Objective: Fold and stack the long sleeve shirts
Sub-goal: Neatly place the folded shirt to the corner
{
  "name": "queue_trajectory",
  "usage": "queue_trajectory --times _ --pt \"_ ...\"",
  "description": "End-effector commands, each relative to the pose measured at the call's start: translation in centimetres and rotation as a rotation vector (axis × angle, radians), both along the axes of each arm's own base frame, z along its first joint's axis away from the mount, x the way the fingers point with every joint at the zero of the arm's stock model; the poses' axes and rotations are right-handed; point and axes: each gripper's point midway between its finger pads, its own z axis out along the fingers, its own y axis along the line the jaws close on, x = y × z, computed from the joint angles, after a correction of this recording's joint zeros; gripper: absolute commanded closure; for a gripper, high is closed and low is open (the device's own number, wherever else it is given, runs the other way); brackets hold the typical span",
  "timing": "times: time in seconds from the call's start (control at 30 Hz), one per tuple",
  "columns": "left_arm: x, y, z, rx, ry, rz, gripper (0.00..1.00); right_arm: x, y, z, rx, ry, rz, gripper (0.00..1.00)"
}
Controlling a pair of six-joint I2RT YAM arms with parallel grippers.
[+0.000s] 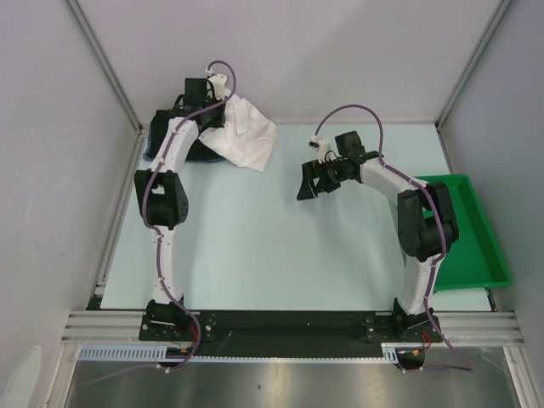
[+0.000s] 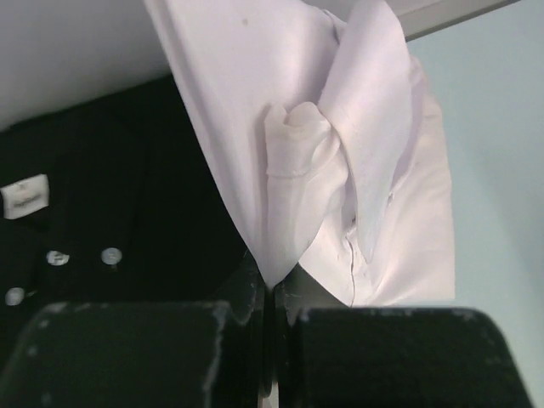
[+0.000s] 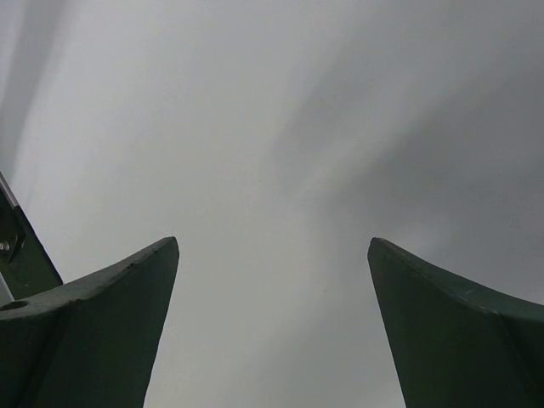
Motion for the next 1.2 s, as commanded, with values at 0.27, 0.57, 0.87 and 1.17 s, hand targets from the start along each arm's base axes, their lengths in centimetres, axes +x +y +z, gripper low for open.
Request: queue_trajectory --times 0.27,0.57,0.87,1.17 --pt "0.0 2.9 12.3 0.198 -0.303 -0.023 1.0 -0.1 -0.2 1.8 0.022 -0.043 0.029 0.0" --pt "-1.4 3.1 14.5 0.206 -0.321 -0.023 1.0 -0.1 -0.1 1.6 0.017 -0.043 0.021 0.0" --pt "-3.2 2.3 16.2 0.167 -0.323 -0.064 1.0 -0.1 0.7 1.7 0.013 -0.056 0.03 0.0" --pt "-3.4 3.4 16.7 0.149 -0.32 -0.027 1.0 -0.5 1.5 1.6 0.005 -0.062 0.048 0.0"
